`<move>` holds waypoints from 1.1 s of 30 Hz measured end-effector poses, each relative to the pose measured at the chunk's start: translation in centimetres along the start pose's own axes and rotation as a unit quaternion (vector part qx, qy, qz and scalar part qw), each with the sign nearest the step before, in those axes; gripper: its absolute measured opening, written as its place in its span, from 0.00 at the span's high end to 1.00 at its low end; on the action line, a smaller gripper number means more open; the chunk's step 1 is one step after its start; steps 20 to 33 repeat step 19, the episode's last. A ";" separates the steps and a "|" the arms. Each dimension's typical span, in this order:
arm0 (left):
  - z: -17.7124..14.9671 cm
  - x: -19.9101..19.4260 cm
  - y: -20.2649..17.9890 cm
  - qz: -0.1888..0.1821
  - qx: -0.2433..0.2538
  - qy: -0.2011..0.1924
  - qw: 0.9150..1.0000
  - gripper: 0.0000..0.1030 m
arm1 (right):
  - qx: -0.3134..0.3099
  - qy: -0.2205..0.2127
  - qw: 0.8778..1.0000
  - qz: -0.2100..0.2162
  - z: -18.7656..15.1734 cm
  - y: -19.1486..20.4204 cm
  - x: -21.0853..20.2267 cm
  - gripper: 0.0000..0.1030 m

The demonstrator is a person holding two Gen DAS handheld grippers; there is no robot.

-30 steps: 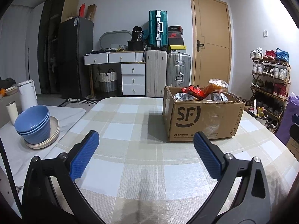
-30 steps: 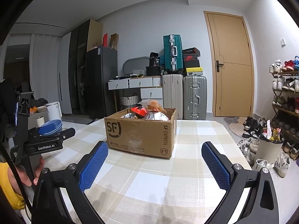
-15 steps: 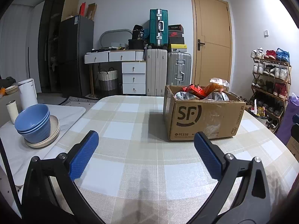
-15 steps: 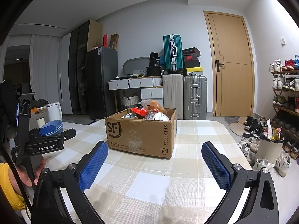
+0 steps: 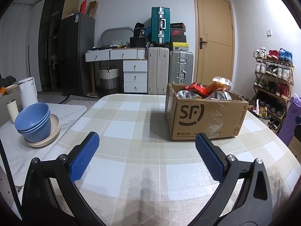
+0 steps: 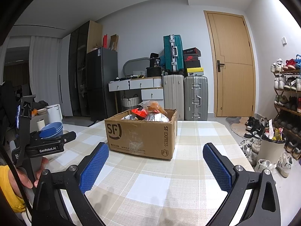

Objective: Organize snacks

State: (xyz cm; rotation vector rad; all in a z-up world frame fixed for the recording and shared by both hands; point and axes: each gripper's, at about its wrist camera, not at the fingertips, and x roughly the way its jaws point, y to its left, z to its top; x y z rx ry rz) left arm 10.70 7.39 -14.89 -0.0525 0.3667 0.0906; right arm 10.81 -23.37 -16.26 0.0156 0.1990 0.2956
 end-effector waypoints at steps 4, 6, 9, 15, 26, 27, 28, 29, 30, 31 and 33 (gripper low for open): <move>0.0 -0.2 0.0 0.002 0.001 -0.003 1.000 0.01 | -0.001 0.004 1.000 -0.001 0.0 0.1 0.2 0.01; 0.0 -0.3 -0.2 0.013 0.011 -0.007 1.000 0.01 | -0.001 0.004 1.000 -0.002 0.1 0.1 0.2 0.01; 0.1 -0.6 -0.4 0.028 0.019 -0.017 0.999 0.01 | -0.001 0.005 1.000 -0.003 0.1 0.2 0.2 0.01; 0.3 -1.4 0.1 0.013 0.007 -0.035 0.999 0.01 | 0.003 0.008 1.000 -0.007 0.0 0.1 0.2 0.01; 0.4 -1.7 1.3 0.043 -0.026 -0.046 0.998 0.01 | 0.005 0.011 1.000 -0.010 0.0 0.1 0.2 0.01; 0.4 -1.7 1.3 0.043 -0.026 -0.046 0.998 0.01 | 0.005 0.011 1.000 -0.010 0.0 0.1 0.2 0.01; 0.4 -1.7 1.3 0.043 -0.026 -0.046 0.998 0.01 | 0.005 0.011 1.000 -0.010 0.0 0.1 0.2 0.01; 0.4 -1.7 1.3 0.043 -0.026 -0.046 0.998 0.01 | 0.005 0.011 1.000 -0.010 0.0 0.1 0.2 0.01; 0.4 -1.7 1.3 0.043 -0.026 -0.046 0.998 0.01 | 0.005 0.011 1.000 -0.010 0.0 0.1 0.2 0.01; 0.4 -1.7 1.3 0.043 -0.026 -0.046 0.998 0.01 | 0.005 0.011 1.000 -0.010 0.0 0.1 0.2 0.01; 0.4 -1.7 1.3 0.043 -0.026 -0.046 0.998 0.01 | 0.005 0.011 1.000 -0.010 0.0 0.1 0.2 0.01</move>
